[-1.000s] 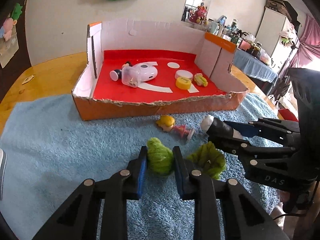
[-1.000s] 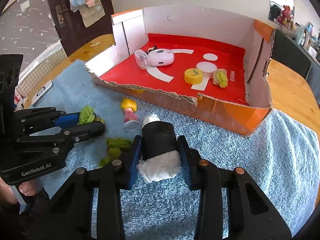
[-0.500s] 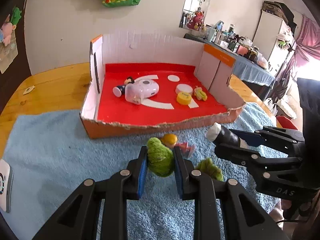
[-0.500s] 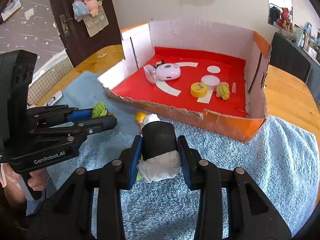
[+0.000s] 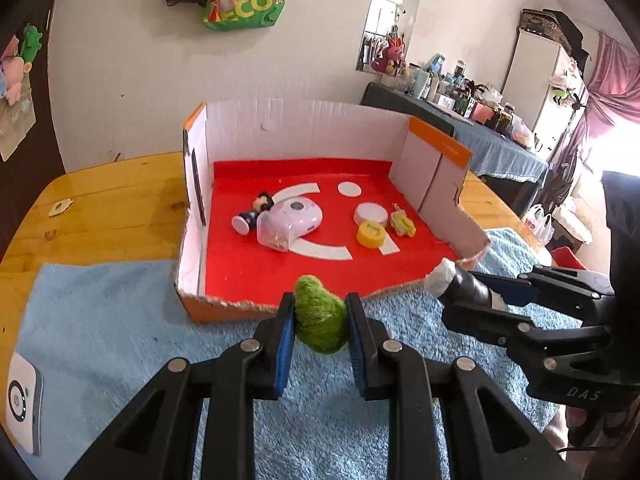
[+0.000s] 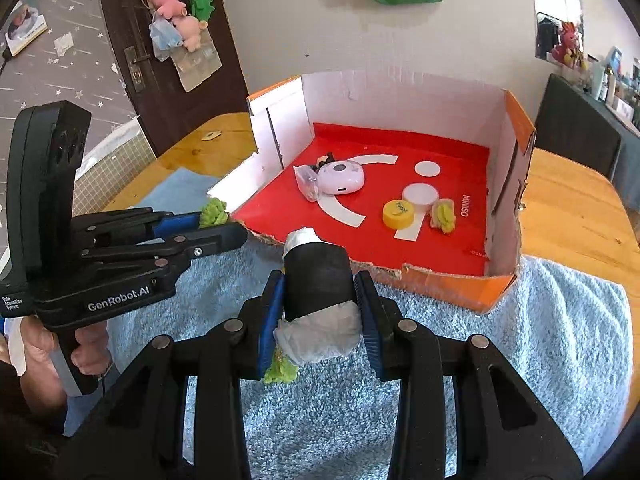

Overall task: Organize objects
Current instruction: 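Lift the green fuzzy toy with the left tool while the right tool lifts the cylinder, then carry the green fuzzy toy with the left tool while the right tool carries the cylinder over the mat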

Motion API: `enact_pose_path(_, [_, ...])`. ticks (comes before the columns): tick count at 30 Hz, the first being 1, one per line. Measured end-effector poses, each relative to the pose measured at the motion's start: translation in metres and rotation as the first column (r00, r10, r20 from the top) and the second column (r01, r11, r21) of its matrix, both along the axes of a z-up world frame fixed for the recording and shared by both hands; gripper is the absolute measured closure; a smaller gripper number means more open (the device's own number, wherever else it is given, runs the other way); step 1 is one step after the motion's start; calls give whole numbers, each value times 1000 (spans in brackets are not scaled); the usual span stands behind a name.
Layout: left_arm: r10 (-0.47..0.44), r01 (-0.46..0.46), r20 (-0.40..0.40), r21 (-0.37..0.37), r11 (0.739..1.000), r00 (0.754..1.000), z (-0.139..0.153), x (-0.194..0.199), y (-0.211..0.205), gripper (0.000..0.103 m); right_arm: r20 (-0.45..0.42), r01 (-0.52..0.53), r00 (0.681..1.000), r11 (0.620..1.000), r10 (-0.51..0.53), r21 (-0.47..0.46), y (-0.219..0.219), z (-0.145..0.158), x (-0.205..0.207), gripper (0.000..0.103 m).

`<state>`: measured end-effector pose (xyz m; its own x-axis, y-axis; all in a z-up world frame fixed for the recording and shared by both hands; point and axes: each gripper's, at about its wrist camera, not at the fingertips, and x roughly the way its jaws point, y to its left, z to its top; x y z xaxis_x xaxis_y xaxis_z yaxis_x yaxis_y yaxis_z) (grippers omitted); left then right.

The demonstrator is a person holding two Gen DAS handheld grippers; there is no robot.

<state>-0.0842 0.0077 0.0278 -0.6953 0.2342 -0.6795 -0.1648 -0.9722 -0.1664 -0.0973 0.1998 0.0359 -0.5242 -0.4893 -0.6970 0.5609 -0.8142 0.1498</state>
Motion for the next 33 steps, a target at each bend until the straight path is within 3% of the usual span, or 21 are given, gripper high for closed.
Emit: enact_pose_path(33, [-6,5,20,21,1000,1000,6,-56,-12,78,-1,36,999,998,-36,42,-5,7,-55,69])
